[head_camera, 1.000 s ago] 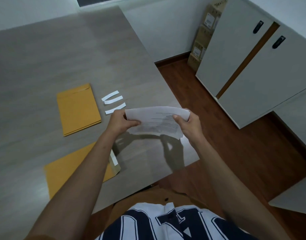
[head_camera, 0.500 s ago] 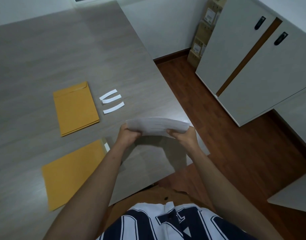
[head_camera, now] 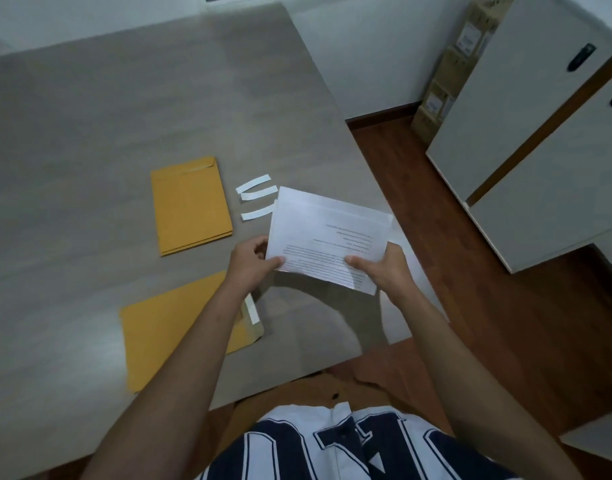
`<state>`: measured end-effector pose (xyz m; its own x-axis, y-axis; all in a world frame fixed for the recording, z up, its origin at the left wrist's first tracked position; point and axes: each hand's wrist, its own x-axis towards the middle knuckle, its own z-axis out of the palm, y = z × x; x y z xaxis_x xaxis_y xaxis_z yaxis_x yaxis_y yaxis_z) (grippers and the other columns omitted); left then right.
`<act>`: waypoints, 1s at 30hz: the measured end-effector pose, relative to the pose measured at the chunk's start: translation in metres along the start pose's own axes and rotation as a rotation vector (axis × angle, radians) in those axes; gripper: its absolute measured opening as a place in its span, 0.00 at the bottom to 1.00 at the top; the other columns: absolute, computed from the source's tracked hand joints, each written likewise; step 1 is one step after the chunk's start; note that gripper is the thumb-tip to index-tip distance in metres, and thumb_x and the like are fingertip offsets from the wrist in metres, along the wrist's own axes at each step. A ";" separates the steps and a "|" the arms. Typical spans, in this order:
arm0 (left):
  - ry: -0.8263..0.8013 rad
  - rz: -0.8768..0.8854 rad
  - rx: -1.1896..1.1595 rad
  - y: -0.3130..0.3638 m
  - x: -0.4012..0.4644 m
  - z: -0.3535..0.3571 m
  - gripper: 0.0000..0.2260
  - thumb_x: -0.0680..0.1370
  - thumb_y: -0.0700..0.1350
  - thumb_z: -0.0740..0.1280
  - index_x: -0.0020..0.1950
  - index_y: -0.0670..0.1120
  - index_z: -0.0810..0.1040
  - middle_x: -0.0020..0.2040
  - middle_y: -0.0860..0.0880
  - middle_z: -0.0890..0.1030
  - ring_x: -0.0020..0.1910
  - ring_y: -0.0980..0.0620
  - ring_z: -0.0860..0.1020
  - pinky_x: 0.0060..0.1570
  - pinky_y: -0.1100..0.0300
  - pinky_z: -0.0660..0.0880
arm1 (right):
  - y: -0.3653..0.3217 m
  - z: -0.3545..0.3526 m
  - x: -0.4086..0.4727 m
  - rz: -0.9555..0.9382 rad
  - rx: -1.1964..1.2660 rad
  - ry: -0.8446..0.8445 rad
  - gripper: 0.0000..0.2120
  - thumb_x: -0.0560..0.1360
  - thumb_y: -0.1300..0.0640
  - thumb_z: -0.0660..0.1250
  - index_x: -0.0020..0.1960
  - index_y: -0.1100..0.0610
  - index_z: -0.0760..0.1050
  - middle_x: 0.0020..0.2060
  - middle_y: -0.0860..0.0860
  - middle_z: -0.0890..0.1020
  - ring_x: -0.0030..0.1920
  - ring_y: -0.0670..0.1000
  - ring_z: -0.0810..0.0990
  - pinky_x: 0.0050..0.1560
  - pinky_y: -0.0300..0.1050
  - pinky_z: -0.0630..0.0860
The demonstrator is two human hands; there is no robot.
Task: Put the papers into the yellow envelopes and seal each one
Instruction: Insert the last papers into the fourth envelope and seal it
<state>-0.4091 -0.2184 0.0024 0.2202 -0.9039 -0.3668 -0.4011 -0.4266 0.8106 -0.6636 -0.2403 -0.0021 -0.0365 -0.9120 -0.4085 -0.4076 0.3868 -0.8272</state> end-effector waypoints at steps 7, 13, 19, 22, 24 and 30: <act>0.373 -0.080 0.074 -0.050 -0.024 -0.043 0.11 0.73 0.44 0.70 0.56 0.48 0.82 0.49 0.50 0.80 0.48 0.52 0.79 0.46 0.62 0.76 | -0.022 0.026 -0.006 -0.040 -0.010 -0.152 0.22 0.67 0.59 0.79 0.59 0.57 0.77 0.56 0.51 0.82 0.52 0.50 0.81 0.50 0.41 0.80; 0.321 -0.353 0.518 -0.092 -0.044 -0.042 0.38 0.68 0.65 0.71 0.74 0.53 0.65 0.76 0.44 0.58 0.75 0.40 0.55 0.70 0.41 0.59 | -0.032 0.048 -0.015 -0.098 -0.169 -0.199 0.20 0.68 0.59 0.78 0.58 0.57 0.79 0.55 0.53 0.82 0.50 0.51 0.81 0.47 0.41 0.78; 0.246 -0.388 0.587 -0.108 -0.048 -0.032 0.45 0.66 0.68 0.70 0.77 0.55 0.57 0.79 0.46 0.48 0.77 0.39 0.45 0.70 0.32 0.50 | -0.034 0.062 -0.025 -0.180 -0.387 -0.206 0.21 0.70 0.58 0.76 0.61 0.60 0.78 0.58 0.56 0.82 0.56 0.56 0.82 0.50 0.42 0.77; 0.229 -0.395 0.562 -0.107 -0.048 -0.031 0.45 0.66 0.68 0.70 0.77 0.55 0.56 0.79 0.46 0.46 0.77 0.38 0.43 0.71 0.32 0.48 | -0.035 0.064 -0.027 -0.185 -0.412 -0.217 0.20 0.70 0.58 0.76 0.61 0.60 0.79 0.57 0.56 0.82 0.56 0.56 0.82 0.49 0.40 0.76; 0.229 -0.394 0.552 -0.108 -0.048 -0.032 0.45 0.66 0.69 0.68 0.77 0.55 0.56 0.80 0.46 0.45 0.77 0.38 0.42 0.72 0.32 0.48 | -0.036 0.067 -0.028 -0.175 -0.419 -0.247 0.20 0.70 0.58 0.76 0.60 0.60 0.79 0.56 0.55 0.83 0.54 0.55 0.82 0.47 0.39 0.76; 0.214 -0.371 0.523 -0.110 -0.050 -0.035 0.43 0.68 0.69 0.64 0.79 0.53 0.55 0.80 0.47 0.44 0.78 0.39 0.41 0.72 0.33 0.48 | -0.024 0.070 -0.026 0.014 -0.281 -0.449 0.17 0.68 0.62 0.77 0.55 0.55 0.80 0.50 0.48 0.83 0.47 0.47 0.82 0.42 0.36 0.77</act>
<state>-0.3451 -0.1254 -0.0527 0.5764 -0.6910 -0.4362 -0.6304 -0.7156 0.3008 -0.5887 -0.2164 0.0012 0.3255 -0.7348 -0.5951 -0.6412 0.2910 -0.7100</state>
